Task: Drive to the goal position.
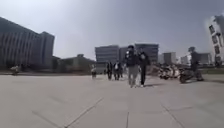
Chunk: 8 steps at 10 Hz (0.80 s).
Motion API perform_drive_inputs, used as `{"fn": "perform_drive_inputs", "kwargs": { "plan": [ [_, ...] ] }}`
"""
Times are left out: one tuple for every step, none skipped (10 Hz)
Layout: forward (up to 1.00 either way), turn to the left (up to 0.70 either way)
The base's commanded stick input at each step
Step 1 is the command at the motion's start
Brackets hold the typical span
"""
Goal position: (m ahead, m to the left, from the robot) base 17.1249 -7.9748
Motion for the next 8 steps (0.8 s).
{"fn": "perform_drive_inputs", "kwargs": {
  "plan": [
    [0.85, 0.00],
    [0.85, 0.00],
    [0.85, 0.04],
    [0.85, 0.09],
    [0.85, 0.14],
    [0.85, 0.17],
    [0.85, 0.14],
    [0.85, 0.11]
  ]
}}
